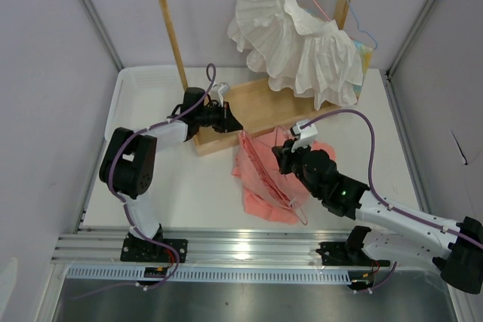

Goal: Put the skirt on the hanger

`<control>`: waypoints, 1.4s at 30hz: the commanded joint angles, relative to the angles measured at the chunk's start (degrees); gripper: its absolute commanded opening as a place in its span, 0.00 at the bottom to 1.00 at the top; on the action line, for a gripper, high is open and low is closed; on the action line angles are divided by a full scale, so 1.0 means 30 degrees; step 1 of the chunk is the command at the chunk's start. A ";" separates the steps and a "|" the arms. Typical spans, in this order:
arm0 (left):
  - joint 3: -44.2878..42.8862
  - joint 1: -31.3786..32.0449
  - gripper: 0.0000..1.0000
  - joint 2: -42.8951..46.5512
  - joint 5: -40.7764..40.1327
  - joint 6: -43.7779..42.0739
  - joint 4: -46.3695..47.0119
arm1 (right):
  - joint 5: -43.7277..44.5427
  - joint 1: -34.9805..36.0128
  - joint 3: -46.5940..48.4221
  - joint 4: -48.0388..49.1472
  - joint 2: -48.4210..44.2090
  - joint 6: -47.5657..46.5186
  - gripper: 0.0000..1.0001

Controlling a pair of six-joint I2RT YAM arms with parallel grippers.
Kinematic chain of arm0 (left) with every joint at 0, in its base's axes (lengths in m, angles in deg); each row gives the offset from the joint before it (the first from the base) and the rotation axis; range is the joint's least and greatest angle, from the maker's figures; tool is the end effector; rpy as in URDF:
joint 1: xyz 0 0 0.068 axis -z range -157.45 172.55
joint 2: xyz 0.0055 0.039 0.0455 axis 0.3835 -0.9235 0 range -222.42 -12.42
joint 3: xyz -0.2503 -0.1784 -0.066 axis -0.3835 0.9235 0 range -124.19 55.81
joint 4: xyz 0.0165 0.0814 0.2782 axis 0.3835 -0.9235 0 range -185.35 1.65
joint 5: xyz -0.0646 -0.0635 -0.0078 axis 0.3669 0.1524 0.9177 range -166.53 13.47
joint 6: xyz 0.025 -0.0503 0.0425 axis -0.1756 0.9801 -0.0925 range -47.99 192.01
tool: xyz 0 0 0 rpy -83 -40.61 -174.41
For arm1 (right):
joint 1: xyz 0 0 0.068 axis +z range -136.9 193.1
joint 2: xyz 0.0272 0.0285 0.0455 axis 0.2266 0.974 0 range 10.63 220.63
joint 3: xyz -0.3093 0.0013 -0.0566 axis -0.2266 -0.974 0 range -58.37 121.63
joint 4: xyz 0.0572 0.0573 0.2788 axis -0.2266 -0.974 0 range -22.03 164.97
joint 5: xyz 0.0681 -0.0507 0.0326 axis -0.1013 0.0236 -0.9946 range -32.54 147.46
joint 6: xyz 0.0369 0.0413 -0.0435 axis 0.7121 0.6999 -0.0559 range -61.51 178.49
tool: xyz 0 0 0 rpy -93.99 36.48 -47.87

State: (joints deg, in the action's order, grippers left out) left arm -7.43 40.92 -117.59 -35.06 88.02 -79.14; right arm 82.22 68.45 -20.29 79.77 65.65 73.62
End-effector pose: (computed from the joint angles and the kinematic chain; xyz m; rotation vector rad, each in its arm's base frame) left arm 0.4094 -0.1760 0.2068 0.4865 2.1303 -1.1195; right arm 0.1613 0.1909 0.3155 -0.3128 1.7633 0.5058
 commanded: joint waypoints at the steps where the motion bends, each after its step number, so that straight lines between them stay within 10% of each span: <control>1: -0.0775 0.0146 0.00 0.0074 -0.0113 -0.0415 0.0152 | 0.0157 -0.0111 0.0489 0.1769 0.0057 -0.0621 0.00; 42: -0.1390 0.0322 0.00 0.0865 -0.1432 -0.0444 -0.0931 | -0.1336 0.0416 -0.2324 0.4260 -0.0412 0.0228 0.00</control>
State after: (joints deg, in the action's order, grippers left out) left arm -8.92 41.19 -117.52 -39.34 87.98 -82.70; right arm 79.09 69.26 -26.67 90.41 65.39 73.49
